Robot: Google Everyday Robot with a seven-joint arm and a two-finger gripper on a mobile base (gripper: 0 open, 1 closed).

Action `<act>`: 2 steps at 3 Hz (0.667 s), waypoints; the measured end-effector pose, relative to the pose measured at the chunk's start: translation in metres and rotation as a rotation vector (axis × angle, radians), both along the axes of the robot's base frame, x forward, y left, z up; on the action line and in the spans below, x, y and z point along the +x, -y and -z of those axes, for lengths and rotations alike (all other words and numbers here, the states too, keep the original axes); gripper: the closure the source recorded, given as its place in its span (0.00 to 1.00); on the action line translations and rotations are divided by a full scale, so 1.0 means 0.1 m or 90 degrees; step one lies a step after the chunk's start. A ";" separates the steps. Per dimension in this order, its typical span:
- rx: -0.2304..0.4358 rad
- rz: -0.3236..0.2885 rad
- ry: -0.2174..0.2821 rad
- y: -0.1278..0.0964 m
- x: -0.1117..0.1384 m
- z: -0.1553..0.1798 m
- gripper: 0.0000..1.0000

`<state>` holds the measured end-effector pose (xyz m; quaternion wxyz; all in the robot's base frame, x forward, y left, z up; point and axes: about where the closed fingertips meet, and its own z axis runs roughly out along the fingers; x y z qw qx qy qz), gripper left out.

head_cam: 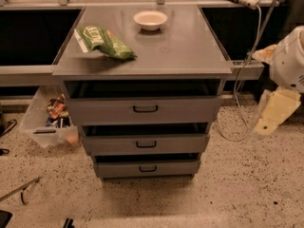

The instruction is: Open top drawer

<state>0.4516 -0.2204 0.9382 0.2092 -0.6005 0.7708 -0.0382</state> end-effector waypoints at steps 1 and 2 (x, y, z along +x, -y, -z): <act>0.048 -0.016 -0.001 -0.06 0.15 0.59 0.00; 0.051 -0.012 0.023 -0.06 0.24 0.58 0.00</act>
Offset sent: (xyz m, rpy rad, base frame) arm 0.0126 0.0048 -0.0520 0.0654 0.0036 0.0235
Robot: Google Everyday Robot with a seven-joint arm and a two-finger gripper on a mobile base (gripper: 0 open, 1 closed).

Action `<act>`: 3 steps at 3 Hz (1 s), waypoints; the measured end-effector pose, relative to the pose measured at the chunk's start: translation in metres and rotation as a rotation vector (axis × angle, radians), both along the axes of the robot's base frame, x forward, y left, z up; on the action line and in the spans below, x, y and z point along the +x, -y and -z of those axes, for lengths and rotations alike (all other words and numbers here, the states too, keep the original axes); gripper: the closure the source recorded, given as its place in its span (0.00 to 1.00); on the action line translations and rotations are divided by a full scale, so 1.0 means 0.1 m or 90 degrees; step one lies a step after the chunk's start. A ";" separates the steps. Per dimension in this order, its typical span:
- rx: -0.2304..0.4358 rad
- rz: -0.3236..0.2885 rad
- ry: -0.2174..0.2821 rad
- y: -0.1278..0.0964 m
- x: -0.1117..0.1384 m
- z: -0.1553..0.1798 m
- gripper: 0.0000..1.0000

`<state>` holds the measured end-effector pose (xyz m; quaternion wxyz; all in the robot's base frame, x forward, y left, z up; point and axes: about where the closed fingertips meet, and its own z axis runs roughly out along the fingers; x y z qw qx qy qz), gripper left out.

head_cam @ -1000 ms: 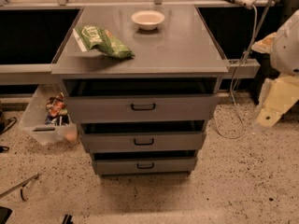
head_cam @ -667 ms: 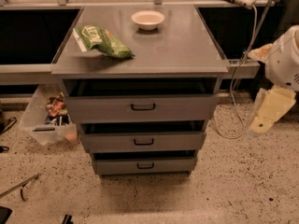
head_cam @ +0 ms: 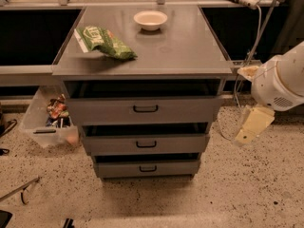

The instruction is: Open top drawer

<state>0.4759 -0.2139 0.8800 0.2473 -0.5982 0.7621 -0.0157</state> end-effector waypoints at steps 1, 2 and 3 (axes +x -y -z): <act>0.000 0.000 0.000 0.00 0.00 0.00 0.00; 0.013 -0.013 -0.001 -0.08 0.04 0.16 0.00; 0.054 -0.060 -0.009 -0.33 0.20 0.55 0.00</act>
Offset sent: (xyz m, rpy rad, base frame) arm 0.0117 0.0182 -0.0427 0.0547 0.0115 0.0488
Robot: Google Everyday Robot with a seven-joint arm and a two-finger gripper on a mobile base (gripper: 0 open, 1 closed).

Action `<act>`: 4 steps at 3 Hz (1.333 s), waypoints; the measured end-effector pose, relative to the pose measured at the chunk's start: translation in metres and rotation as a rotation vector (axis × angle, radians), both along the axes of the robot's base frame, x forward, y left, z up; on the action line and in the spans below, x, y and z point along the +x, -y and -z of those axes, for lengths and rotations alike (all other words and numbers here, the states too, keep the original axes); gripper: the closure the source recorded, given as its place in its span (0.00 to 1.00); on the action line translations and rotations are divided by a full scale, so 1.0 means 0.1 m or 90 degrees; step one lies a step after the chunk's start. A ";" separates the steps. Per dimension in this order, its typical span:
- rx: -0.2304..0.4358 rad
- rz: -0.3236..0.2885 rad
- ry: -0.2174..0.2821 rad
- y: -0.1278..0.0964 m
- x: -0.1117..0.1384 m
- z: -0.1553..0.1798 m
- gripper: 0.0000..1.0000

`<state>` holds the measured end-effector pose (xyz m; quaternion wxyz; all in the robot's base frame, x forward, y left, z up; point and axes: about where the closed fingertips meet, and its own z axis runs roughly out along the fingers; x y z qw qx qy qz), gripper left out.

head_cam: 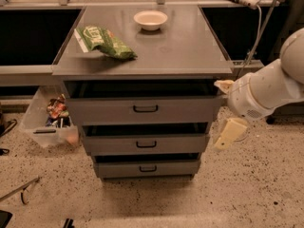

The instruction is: Open top drawer

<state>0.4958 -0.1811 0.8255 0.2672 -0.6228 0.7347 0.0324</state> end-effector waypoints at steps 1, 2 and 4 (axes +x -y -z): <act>0.038 -0.043 -0.009 -0.23 0.13 0.37 0.00; 0.059 -0.071 -0.028 -0.44 0.27 0.79 0.00; 0.099 -0.059 -0.008 -0.46 0.43 0.97 0.00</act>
Offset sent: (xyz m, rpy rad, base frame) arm 0.0445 0.0678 -0.1254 0.1246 0.0706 0.1621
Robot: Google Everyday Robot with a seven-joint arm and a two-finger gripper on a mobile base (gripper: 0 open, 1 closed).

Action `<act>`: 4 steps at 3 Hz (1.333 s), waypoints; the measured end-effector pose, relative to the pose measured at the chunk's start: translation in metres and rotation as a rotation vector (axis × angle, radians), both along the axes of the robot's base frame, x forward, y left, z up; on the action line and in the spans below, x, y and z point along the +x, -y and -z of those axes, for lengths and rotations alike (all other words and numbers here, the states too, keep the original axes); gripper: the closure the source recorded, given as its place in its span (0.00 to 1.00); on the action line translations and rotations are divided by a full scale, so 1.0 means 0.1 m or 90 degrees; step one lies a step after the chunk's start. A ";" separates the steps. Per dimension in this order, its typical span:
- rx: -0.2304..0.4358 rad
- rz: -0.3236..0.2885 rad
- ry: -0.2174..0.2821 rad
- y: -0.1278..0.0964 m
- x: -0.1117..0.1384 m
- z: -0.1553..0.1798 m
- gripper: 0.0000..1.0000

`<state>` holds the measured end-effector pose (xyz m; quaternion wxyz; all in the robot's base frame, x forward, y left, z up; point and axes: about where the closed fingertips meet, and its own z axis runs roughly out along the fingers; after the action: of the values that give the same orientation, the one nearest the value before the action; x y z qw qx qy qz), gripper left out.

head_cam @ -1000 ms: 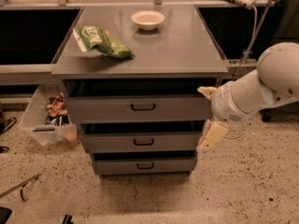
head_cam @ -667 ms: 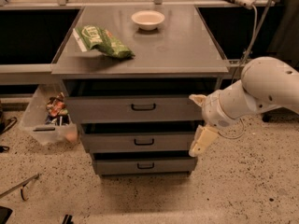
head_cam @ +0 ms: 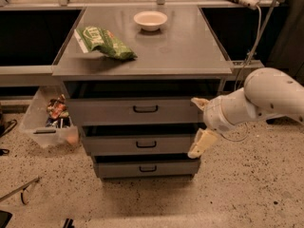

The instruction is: Open top drawer

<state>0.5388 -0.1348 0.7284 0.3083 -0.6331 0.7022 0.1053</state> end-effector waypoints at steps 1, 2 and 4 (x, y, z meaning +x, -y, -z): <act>0.004 0.017 0.046 -0.06 0.29 0.17 0.00; -0.011 0.012 0.081 -0.26 0.82 0.53 0.00; -0.024 -0.001 0.094 -0.34 1.03 0.52 0.00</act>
Offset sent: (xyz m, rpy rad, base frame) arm 0.0939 0.0277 -0.0580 -0.0055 -0.1722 -0.0606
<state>0.6414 -0.1004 0.6765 0.3473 -0.6455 0.6787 0.0453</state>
